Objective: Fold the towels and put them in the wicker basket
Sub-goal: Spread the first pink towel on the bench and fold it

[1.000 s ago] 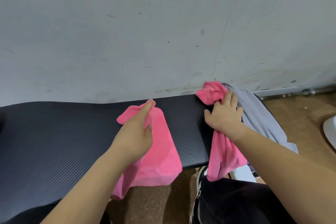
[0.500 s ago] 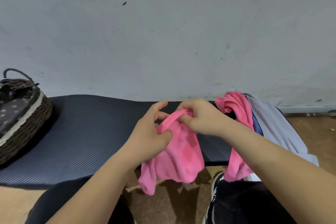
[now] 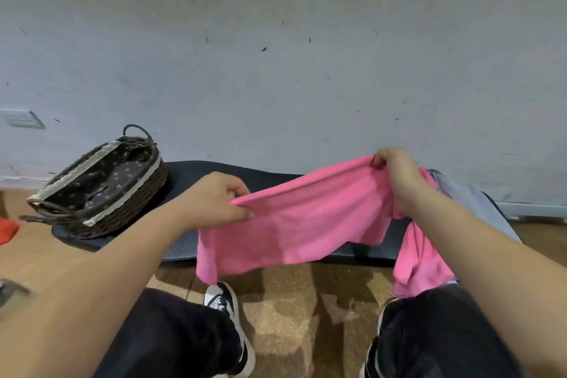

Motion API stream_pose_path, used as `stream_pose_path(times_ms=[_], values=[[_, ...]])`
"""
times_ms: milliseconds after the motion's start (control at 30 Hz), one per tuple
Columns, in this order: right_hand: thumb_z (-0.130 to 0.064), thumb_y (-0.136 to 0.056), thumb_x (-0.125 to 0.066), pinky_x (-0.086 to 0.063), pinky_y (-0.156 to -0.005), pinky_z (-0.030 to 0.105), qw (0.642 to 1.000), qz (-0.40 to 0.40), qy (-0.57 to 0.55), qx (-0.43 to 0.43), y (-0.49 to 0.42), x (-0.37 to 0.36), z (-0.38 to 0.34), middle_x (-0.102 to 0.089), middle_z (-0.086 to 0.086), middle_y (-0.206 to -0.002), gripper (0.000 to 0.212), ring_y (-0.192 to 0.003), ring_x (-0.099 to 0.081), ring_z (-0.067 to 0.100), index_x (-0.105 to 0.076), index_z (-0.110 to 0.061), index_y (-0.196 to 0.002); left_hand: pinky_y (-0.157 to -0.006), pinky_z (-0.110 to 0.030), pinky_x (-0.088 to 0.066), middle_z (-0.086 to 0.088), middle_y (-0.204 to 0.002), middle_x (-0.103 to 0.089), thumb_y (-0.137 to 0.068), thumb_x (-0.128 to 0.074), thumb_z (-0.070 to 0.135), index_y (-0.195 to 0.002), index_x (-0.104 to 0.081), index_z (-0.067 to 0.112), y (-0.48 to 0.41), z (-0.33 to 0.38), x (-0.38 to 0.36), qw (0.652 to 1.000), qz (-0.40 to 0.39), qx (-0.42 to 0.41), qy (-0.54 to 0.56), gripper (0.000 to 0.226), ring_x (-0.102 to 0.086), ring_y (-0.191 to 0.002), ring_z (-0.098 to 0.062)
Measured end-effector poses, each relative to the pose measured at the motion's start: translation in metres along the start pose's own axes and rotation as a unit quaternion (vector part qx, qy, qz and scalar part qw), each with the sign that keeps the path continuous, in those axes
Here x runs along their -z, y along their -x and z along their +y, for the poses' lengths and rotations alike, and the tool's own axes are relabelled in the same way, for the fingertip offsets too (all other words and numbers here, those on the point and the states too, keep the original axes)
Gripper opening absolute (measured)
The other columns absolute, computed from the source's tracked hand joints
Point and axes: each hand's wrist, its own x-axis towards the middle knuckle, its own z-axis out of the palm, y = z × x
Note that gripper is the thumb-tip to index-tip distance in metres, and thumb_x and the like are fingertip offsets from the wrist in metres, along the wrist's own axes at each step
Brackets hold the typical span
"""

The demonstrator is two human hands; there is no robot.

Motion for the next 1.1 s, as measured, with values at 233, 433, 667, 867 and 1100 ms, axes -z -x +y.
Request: stream_pose_path(times_ms=[233, 433, 667, 867, 1100], values=[[-0.025, -0.077, -0.062, -0.029, -0.049, 0.025, 0.994, -0.063, 0.089, -0.024, -0.008, 0.008, 0.014, -0.044, -0.001, -0.054, 0.020, -0.045, -0.040, 0.017, -0.052, -0.023, -0.061, -0.053, -0.026, -0.037, 0.012, -0.052, -0.050, -0.066, -0.090, 0.055, -0.063, -0.061, 0.016, -0.014, -0.038, 0.036, 0.996, -0.007, 0.042, -0.075, 0.049, -0.046, -0.051, -0.007], [-0.006, -0.088, -0.050, -0.040, -0.045, 0.025, 0.965, -0.023, 0.255, 0.054, -0.086, -0.052, 0.044, -0.053, 0.009, -0.063, 0.014, -0.053, -0.052, 0.023, -0.051, -0.012, -0.076, -0.065, -0.033, -0.049, 0.003, -0.067, -0.061, -0.072, -0.054, 0.058, -0.073, -0.059, 0.011, -0.097, -0.066, 0.035, 0.979, -0.036, 0.044, -0.197, 0.048, -0.059, -0.070, -0.021], [-0.040, -0.074, -0.076, -0.054, -0.083, 0.039, 0.907, -0.002, 0.421, 0.009, -0.179, -0.090, 0.071, -0.072, 0.007, -0.092, 0.031, -0.086, -0.068, 0.030, -0.056, -0.022, -0.090, -0.071, -0.035, -0.050, 0.000, -0.089, -0.062, -0.085, -0.058, 0.028, -0.080, -0.055, 0.026, -0.197, -0.118, -0.013, 0.968, -0.009, 0.026, -0.249, 0.006, -0.058, -0.084, -0.027], [-0.039, -0.083, -0.070, -0.031, -0.111, 0.051, 0.849, 0.010, 0.515, 0.117, -0.178, -0.108, 0.086, -0.047, 0.007, -0.139, 0.052, -0.134, -0.042, 0.033, -0.058, -0.027, -0.132, -0.101, -0.051, -0.047, -0.013, -0.135, -0.057, -0.080, -0.065, 0.019, -0.135, -0.060, 0.014, -0.191, -0.139, -0.061, 0.966, 0.064, -0.009, -0.250, 0.055, -0.054, -0.122, -0.040], [-0.046, -0.089, -0.070, -0.040, -0.114, 0.034, 0.869, -0.228, 0.422, 0.122, -0.108, -0.145, 0.095, -0.055, 0.010, -0.146, 0.059, -0.134, -0.054, 0.026, -0.059, -0.018, -0.140, -0.119, -0.057, -0.029, -0.011, -0.162, -0.030, -0.081, -0.049, 0.059, -0.155, -0.033, 0.027, -0.124, -0.123, -0.081, 0.969, -0.086, 0.142, -0.181, 0.083, -0.028, -0.150, -0.036]])
